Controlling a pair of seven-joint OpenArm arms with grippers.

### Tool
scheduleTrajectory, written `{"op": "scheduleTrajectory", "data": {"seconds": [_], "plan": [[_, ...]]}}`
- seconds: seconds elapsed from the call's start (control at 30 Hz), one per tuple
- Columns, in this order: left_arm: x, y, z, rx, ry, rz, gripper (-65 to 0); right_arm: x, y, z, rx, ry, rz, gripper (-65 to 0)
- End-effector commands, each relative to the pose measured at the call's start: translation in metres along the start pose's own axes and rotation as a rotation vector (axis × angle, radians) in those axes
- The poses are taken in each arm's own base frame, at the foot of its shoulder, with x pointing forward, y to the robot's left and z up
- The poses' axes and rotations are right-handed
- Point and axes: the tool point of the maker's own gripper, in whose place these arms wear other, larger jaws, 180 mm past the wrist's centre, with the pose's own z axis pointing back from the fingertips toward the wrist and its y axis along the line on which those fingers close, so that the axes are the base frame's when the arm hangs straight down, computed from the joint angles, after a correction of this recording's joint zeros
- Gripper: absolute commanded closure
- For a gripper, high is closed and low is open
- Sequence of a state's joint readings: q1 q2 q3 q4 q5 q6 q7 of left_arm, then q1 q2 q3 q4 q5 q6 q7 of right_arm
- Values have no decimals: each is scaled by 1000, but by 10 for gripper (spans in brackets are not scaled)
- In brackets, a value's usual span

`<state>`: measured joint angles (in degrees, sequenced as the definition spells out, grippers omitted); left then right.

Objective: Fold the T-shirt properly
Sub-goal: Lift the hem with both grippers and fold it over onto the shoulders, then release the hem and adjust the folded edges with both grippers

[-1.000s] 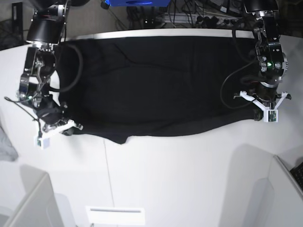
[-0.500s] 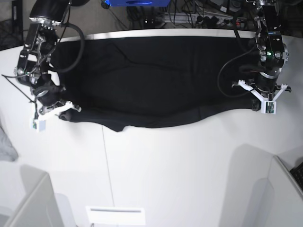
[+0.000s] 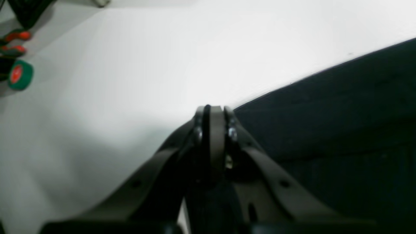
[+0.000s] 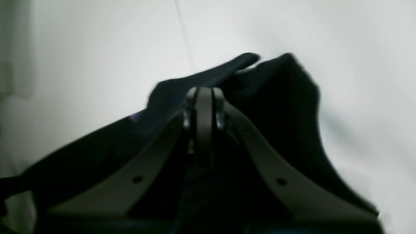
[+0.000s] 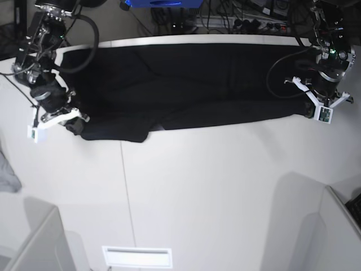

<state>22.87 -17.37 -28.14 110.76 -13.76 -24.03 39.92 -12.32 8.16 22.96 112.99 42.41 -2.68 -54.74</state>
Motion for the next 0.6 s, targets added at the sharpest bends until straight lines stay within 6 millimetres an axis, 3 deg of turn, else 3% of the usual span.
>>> {"op": "scheduleTrajectory", "data": {"seconds": [0.0, 0.17, 0.57], "plan": [[13, 3, 3, 5, -45, -10, 0, 9, 2, 6, 19, -30, -6, 0], [9, 2, 4, 2, -34, -11, 0, -4, 5, 18, 85, -1, -83, 0], [7, 8, 8, 6, -19, -54, 0, -15, -18, 45, 114, -3, -240, 0]]}}
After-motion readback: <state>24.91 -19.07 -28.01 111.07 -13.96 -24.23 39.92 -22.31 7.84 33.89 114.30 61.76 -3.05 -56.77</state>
